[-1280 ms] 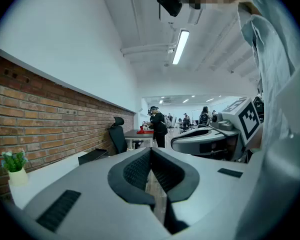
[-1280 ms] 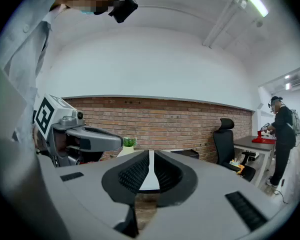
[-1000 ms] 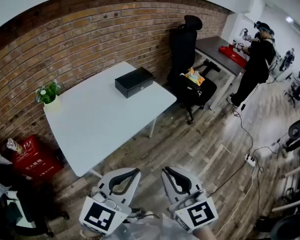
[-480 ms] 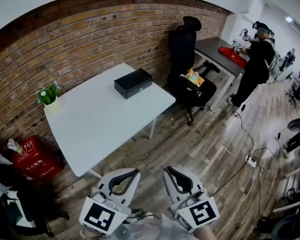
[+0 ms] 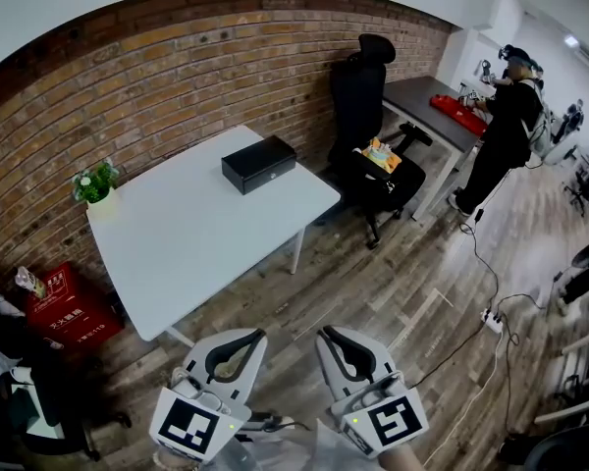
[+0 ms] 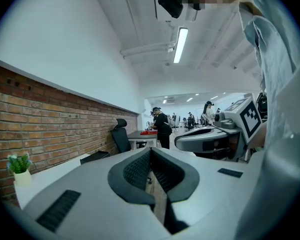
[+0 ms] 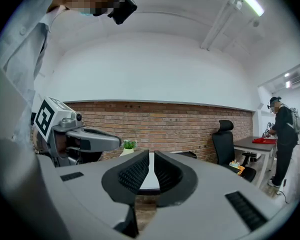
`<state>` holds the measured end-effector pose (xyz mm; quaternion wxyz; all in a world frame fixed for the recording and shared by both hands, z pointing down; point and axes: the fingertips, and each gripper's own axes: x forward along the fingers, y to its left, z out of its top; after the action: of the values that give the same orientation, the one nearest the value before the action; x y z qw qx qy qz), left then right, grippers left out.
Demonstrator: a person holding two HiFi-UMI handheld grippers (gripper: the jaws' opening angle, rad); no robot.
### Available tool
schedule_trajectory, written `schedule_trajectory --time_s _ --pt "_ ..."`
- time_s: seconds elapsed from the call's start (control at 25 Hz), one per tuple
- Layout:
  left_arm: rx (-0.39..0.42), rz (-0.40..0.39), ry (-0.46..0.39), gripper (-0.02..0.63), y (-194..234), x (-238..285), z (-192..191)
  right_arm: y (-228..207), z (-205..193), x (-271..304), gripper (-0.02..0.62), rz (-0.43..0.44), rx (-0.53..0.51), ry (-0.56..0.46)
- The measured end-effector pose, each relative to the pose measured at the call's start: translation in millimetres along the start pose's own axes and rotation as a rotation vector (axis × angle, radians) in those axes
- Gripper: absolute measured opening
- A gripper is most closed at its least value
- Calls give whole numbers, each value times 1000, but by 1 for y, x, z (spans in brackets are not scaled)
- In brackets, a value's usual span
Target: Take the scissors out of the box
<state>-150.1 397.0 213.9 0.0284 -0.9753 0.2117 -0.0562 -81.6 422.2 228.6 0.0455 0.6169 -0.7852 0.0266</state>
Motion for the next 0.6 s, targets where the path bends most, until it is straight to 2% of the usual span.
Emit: schedule_trajectory --time_s 0.36,0.6 --pt "38 45 -12 17 -31 -2 7 -14 -4 -33 58 8 14 -62" --pt "30 101 -7 17 -37 -17 5 -6 -8 -42 58 50 10 -31"
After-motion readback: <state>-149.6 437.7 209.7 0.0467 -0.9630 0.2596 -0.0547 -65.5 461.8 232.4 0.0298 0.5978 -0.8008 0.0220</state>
